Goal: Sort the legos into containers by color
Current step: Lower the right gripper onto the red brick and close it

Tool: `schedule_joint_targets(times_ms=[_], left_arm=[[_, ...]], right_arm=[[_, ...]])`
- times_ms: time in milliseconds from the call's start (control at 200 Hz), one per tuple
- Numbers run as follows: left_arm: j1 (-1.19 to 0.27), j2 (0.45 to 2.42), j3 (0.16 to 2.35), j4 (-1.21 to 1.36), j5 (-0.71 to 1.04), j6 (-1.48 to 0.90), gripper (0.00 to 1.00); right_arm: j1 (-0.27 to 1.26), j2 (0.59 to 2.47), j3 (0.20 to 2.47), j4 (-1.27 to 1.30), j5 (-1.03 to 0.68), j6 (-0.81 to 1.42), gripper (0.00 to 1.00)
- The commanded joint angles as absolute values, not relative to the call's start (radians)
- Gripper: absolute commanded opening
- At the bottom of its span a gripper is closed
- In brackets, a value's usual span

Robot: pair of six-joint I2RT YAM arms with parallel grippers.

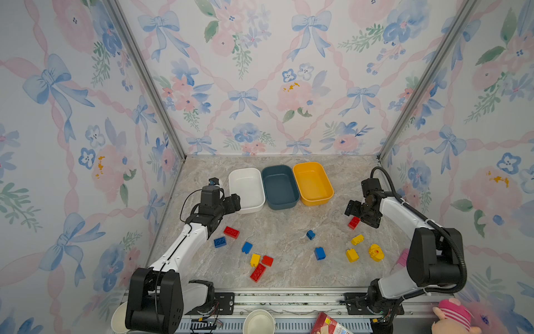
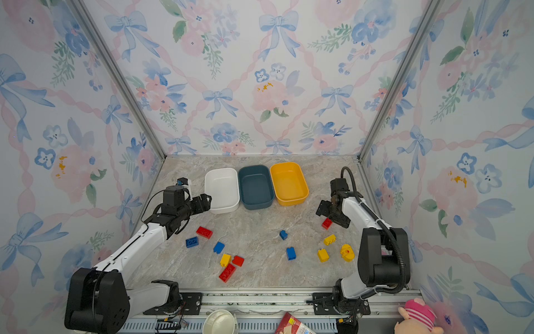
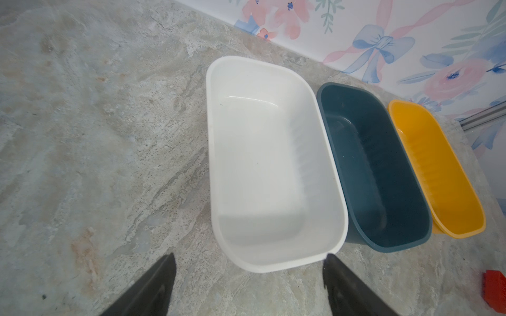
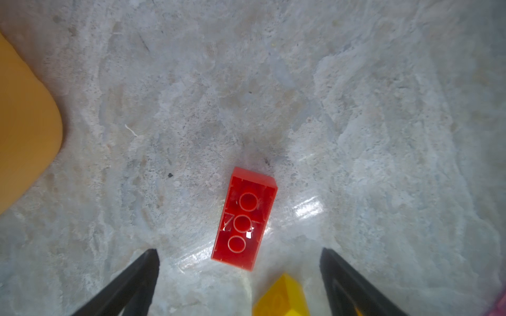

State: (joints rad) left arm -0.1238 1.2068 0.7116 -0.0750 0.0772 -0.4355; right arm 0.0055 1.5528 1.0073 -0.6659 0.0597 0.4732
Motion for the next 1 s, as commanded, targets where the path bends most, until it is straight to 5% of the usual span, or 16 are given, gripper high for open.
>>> schedule_joint_targets(times_ms=[0, 430, 990], left_arm=[[-0.127, 1.19, 0.698, -0.066, 0.094, -0.446, 0.86], [-0.132, 1.191, 0.697, -0.066, 0.091, -0.449, 0.87], [-0.133, 1.182, 0.693, -0.067, 0.084, -0.454, 0.87]], right_arm=[[-0.005, 1.578, 0.985, -0.634, 0.069, 0.511, 0.92], [-0.01, 1.662, 0.974, -0.557, 0.054, 0.537, 0.78], [-0.01, 1.704, 0.977, -0.54, 0.044, 0.539, 0.38]])
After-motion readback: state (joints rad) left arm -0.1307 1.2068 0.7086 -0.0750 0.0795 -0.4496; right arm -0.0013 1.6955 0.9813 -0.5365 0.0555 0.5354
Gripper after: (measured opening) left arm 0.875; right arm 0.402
